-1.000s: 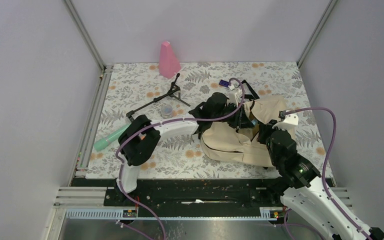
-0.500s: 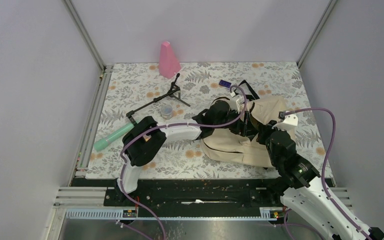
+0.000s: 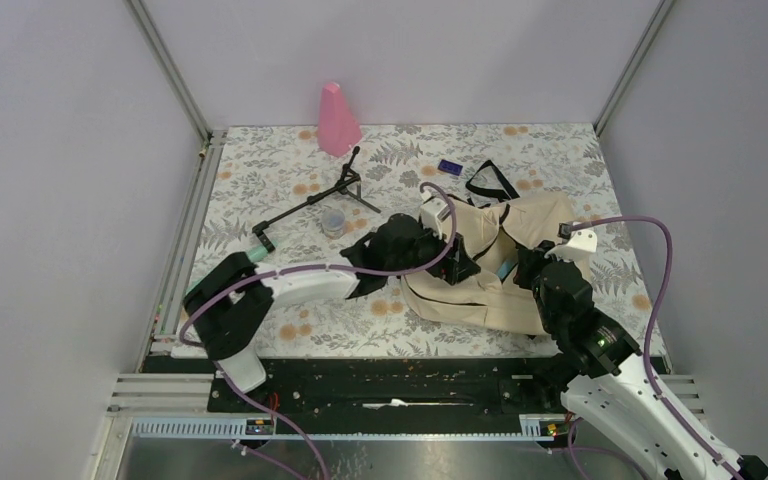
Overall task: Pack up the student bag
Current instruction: Place the stationery in the student bag, then pick up the stationery from the center of the board.
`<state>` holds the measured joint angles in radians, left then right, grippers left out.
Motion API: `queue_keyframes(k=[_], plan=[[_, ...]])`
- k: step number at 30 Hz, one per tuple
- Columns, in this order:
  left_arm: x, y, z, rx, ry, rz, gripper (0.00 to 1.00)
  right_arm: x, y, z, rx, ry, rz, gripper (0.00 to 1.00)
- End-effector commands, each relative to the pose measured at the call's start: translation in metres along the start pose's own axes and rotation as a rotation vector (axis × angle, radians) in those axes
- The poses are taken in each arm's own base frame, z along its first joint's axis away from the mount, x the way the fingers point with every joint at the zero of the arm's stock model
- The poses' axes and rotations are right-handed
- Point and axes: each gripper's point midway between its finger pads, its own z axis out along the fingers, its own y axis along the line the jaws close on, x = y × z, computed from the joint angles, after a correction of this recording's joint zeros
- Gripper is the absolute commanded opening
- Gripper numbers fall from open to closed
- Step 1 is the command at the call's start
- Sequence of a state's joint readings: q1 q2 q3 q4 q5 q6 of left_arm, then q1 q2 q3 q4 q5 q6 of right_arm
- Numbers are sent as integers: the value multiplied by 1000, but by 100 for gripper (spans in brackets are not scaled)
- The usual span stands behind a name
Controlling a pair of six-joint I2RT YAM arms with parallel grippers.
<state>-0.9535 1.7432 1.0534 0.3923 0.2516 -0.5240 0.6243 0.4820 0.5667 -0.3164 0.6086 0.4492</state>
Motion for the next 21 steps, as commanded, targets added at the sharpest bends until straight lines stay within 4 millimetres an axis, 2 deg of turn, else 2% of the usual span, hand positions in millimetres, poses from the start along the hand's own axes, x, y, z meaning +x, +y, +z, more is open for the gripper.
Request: queue_keyframes(k=[1, 5, 10, 14, 21], plan=[[-48, -1, -43, -82, -177, 147, 83, -25, 4, -2, -7, -88, 53, 0], [-32, 34, -82, -282, -129, 193, 86, -27, 3, -2, -3, -95, 48, 0], [18, 95, -135, -548, 21, 124, 88, -24, 6, 0, -14, -98, 50, 0], [46, 133, -176, -705, 76, 29, 90, -21, 5, 3, -9, -90, 47, 0], [64, 179, -223, -916, 104, -95, 93, -19, 1, 1, -3, -100, 56, 0]])
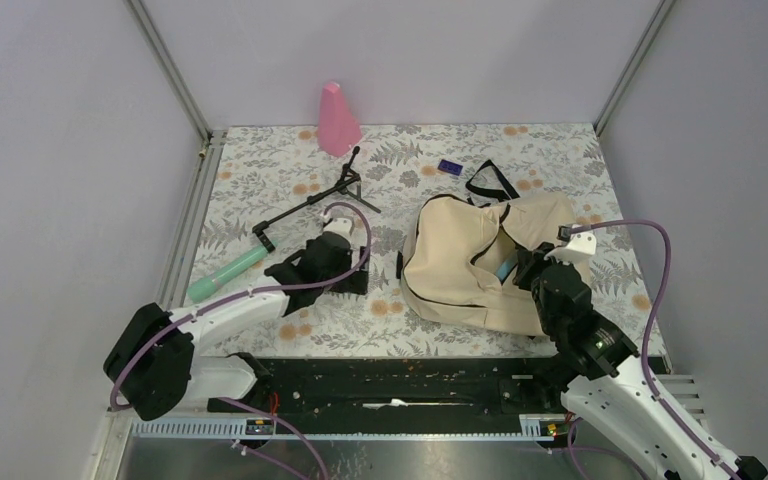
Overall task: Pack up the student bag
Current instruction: Pick up the stationery from the center of the board.
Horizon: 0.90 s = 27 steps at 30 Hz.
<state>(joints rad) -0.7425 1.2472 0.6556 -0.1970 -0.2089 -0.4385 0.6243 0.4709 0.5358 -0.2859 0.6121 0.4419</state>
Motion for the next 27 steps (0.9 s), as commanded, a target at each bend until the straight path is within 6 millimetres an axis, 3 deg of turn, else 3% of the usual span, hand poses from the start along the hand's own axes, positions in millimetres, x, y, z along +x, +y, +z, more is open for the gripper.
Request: queue_keyframes(k=[1, 5, 27], plan=[[-3, 37, -4, -143, -9, -84, 93, -24, 2, -1, 0, -93, 55, 0], [-2, 59, 0, -229, 19, -112, 92, -25, 0, -3, 4, -103, 51, 0], [-5, 77, 22, -282, 57, -103, 84, -24, -4, -5, 13, -97, 45, 0]])
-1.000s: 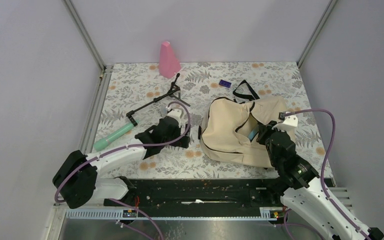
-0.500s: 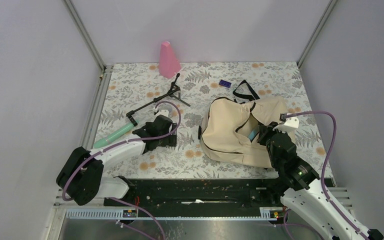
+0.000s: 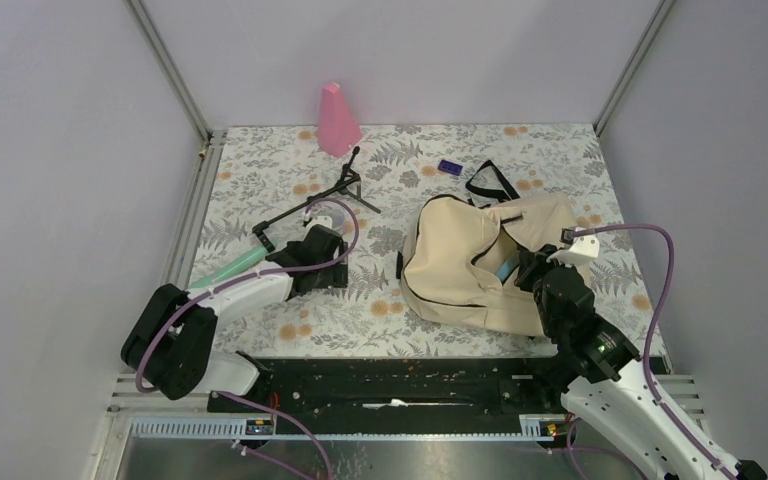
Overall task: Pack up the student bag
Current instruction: Pick up the stationery from the center of the board.
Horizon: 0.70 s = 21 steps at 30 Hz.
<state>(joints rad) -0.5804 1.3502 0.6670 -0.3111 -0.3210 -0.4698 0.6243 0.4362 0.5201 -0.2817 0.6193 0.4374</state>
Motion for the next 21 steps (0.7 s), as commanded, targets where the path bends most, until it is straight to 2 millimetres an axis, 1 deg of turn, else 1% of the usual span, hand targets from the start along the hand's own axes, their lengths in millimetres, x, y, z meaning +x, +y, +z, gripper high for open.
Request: queue_keyframes(k=[1, 5, 8, 13, 19, 21], plan=[[-25, -10, 7, 19, -46, -9, 84, -22, 0, -2, 15, -77, 34, 0], [-20, -12, 12, 23, -15, -2, 82, -22, 1, -1, 12, -70, 33, 0], [-15, -15, 10, 44, -4, -19, 79, -22, 1, -1, 12, -69, 32, 0], [-5, -23, 3, 108, 12, -74, 77, -21, 1, 0, 18, -67, 33, 0], [3, -17, 2, 91, 19, -96, 76, -20, 2, 2, 19, -58, 27, 0], [5, -14, 2, 76, 21, -108, 70, -19, 2, 2, 18, -57, 28, 0]])
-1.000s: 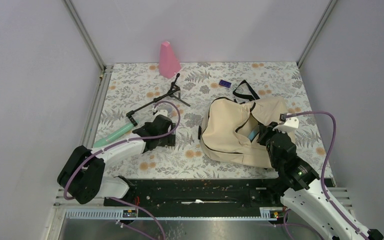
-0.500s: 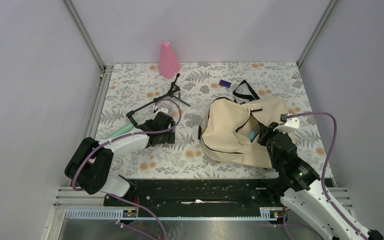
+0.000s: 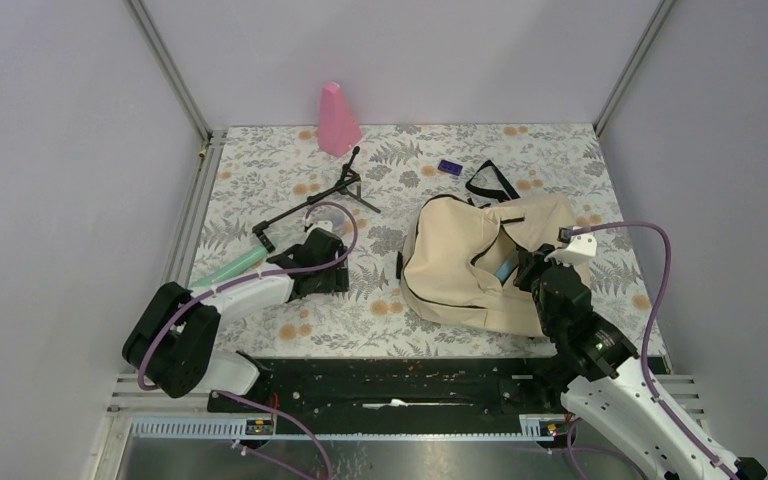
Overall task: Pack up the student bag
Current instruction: Pick up the stationery from the center of the board.
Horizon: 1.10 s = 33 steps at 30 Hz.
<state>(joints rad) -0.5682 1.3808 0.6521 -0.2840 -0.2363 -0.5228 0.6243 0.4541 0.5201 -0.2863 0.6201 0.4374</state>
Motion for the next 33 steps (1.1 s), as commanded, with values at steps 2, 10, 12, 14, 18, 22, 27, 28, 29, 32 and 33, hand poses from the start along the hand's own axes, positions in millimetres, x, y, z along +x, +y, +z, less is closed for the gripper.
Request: queue_keyframes(k=[2, 10, 12, 14, 18, 22, 27, 28, 29, 32, 33], plan=[[-5, -3, -3, 16, -28, -59, 65, -23, 3, -1, 11, -73, 44, 0], [-9, -5, 3, -8, -16, -71, 56, -23, 3, -1, 8, -74, 55, 0], [-10, -6, 4, -9, -17, -77, 54, -23, 3, -1, 6, -75, 59, 0], [-10, -6, 6, -15, -17, -85, 52, -23, 3, -1, 7, -75, 59, 0], [-6, -4, 10, -33, -7, -87, 44, -23, 3, -1, 7, -75, 60, 0], [0, -2, 14, -40, 5, -84, 39, -24, 3, -2, 6, -76, 61, 0], [6, -9, 18, 3, 11, -84, 32, -24, 2, -1, 9, -77, 63, 0], [8, -10, 18, 13, 11, -86, 29, -23, 2, -2, 8, -76, 61, 0], [9, -10, 18, 19, 12, -85, 24, -24, 2, -2, 7, -78, 63, 0], [8, -13, 15, 30, -4, -80, 14, -26, 3, -3, 5, -84, 65, 0], [7, -15, 13, 37, -10, -77, 12, -26, 2, -3, 7, -83, 64, 0]])
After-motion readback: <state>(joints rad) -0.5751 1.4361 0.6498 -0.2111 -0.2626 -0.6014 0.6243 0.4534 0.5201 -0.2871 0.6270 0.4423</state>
